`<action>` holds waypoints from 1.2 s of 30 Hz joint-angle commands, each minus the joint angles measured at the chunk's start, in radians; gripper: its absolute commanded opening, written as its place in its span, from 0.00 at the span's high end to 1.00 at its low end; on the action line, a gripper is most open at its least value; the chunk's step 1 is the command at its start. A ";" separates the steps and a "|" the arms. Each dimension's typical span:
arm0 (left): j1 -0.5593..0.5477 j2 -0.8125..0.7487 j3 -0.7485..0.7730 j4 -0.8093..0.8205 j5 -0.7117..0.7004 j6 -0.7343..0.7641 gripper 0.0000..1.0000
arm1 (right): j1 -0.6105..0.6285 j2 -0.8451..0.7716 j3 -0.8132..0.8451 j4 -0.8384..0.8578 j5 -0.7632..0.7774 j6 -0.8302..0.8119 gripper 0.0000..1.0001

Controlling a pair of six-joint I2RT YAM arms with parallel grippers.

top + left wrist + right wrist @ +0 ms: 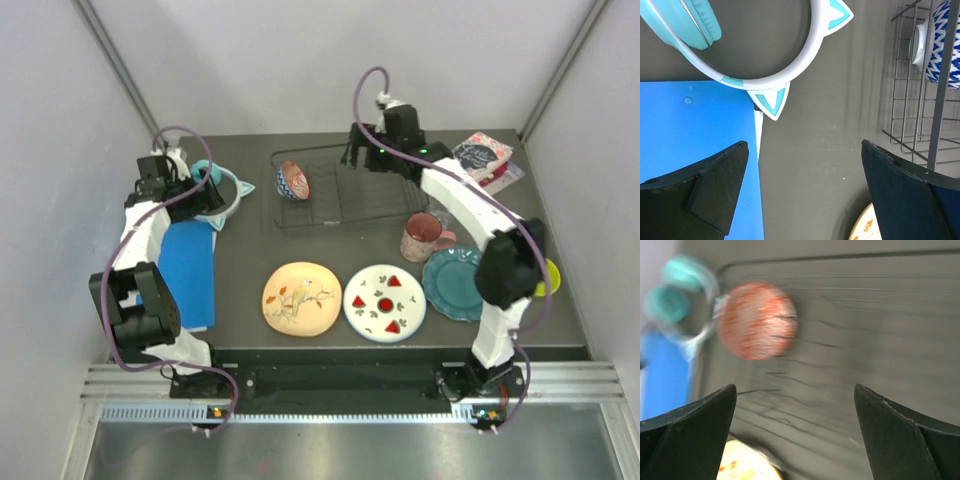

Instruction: Load the mixed dishes into the dish rack

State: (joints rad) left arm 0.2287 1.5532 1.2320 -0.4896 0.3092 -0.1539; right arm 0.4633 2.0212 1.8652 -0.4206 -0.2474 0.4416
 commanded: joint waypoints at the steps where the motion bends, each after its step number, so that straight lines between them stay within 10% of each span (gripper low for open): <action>1: 0.004 -0.042 -0.006 0.049 0.001 0.017 0.01 | -0.020 -0.439 -0.260 -0.136 0.775 0.029 0.00; 12: 0.004 -0.033 0.035 0.043 0.008 0.008 0.01 | -0.139 -0.848 -0.691 -0.747 1.015 0.420 0.02; 36: 0.004 0.004 -0.003 0.091 0.042 0.013 0.01 | -0.635 -0.648 -0.816 -0.455 0.829 0.316 0.04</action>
State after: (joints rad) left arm 0.2287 1.5532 1.2354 -0.4603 0.3347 -0.1532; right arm -0.1459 1.3460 0.9970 -0.9653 0.6037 0.7803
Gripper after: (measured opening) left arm 0.991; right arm 0.967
